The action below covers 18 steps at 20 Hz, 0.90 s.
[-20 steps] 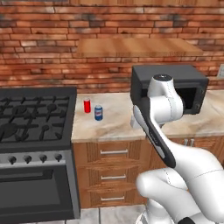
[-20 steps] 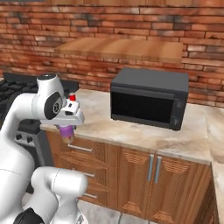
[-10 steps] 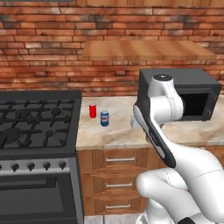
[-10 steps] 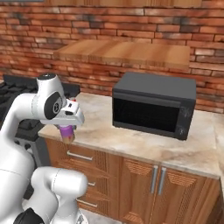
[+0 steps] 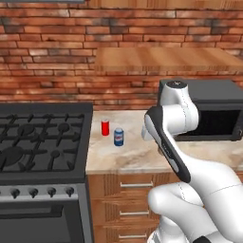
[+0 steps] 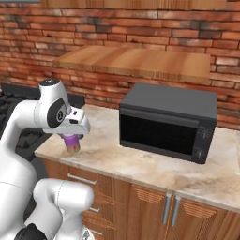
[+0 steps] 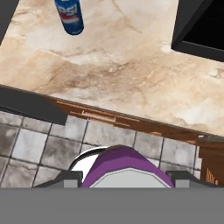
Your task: Four empty soda cans are scattered around the kitchen. Gather all the cans and cluster them next to the stove for recycling.
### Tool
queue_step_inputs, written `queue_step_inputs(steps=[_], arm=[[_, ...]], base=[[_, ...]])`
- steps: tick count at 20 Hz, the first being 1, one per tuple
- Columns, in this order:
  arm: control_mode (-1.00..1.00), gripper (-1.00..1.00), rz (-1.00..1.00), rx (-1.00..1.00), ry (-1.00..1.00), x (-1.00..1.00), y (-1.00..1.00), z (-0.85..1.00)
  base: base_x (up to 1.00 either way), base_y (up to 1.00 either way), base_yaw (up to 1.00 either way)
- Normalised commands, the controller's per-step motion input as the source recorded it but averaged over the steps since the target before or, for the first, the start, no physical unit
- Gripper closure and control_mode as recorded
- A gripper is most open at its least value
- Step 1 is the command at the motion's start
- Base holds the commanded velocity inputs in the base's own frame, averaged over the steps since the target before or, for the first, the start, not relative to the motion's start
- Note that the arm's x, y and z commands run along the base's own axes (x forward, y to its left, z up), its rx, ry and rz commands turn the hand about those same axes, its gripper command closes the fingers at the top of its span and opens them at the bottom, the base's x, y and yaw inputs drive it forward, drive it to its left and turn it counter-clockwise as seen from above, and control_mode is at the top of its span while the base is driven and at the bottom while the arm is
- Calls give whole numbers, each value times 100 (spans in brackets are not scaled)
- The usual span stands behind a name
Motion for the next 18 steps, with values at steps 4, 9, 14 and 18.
queue_step_inputs(steps=[4, 9, 14, 18], arm=[[100, 100, 0, 0, 0, 0, 0, 0], [100, 100, 0, 0, 0, 0, 0, 0], [100, 100, 0, 0, 0, 0, 0, 0], [100, 100, 0, 0, 0, 0, 0, 0]], base=[[38, 12, 5], [37, 12, 4], [33, 11, 4], [23, 9, 4]])
